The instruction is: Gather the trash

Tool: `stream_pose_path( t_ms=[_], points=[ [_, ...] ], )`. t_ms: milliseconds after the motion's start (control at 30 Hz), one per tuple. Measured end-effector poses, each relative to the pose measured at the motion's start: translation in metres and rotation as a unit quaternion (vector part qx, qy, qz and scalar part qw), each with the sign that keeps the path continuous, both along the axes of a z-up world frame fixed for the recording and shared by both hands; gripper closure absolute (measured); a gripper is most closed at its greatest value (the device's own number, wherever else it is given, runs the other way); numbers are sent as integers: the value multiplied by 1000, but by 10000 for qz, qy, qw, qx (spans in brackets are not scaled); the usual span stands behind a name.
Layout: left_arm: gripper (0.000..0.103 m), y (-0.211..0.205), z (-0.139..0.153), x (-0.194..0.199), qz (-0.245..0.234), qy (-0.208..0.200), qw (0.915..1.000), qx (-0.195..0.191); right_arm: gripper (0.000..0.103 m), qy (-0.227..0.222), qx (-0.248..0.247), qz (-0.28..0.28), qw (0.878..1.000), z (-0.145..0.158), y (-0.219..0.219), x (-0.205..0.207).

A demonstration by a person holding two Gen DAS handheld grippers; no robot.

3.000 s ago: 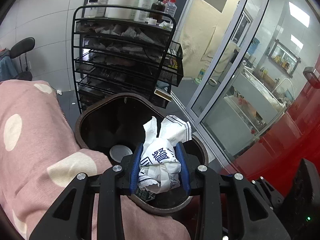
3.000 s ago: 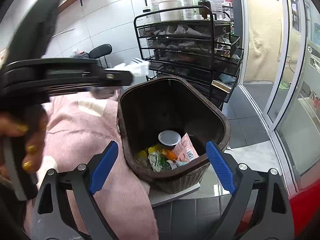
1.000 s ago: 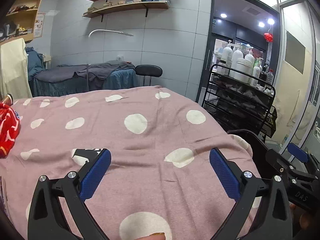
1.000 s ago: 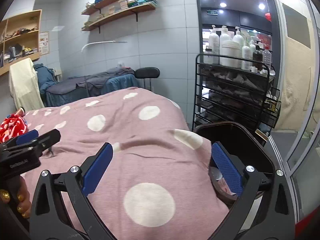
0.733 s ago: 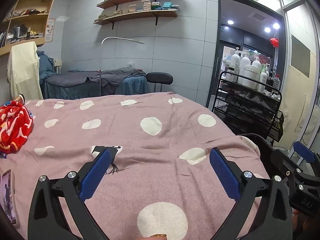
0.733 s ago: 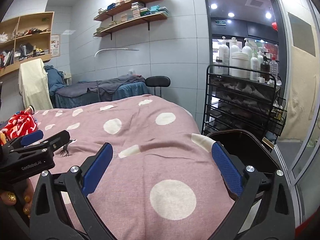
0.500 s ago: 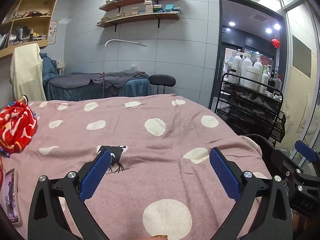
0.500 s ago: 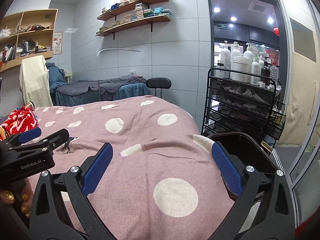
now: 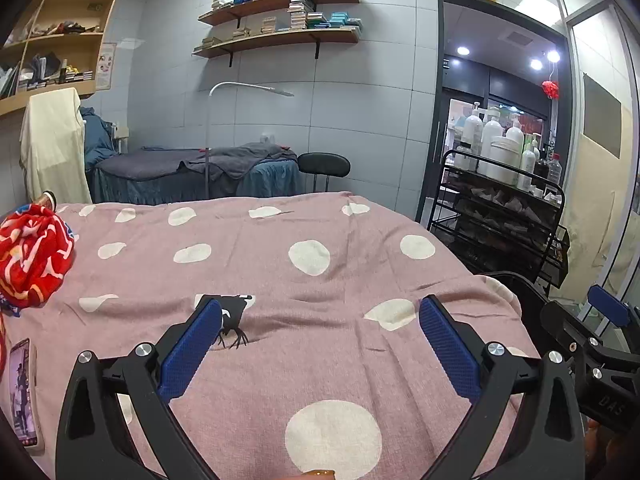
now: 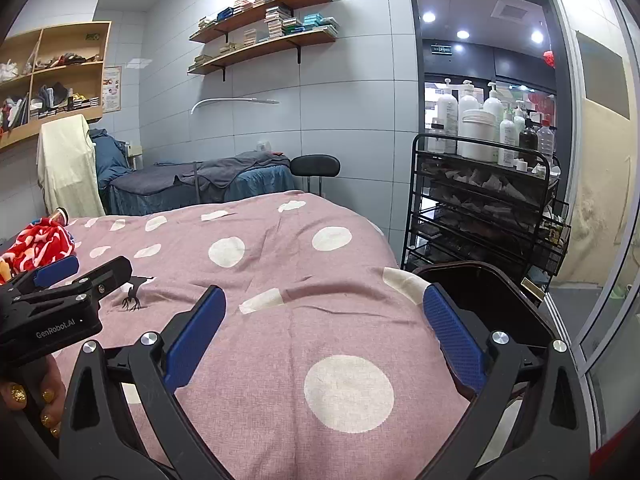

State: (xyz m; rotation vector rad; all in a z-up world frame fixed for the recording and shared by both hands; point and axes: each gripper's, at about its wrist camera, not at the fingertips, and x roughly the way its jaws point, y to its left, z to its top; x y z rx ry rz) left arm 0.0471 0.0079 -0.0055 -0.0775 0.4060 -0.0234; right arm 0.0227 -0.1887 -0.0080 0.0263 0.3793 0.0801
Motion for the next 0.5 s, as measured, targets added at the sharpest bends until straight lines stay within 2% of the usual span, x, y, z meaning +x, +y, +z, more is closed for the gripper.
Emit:
stream_pose_path(
  t_ms=[500],
  points=[
    [5, 0, 2, -1, -8, 0, 10000, -22, 5, -2, 10, -5, 10000, 0, 1, -1]
  ],
)
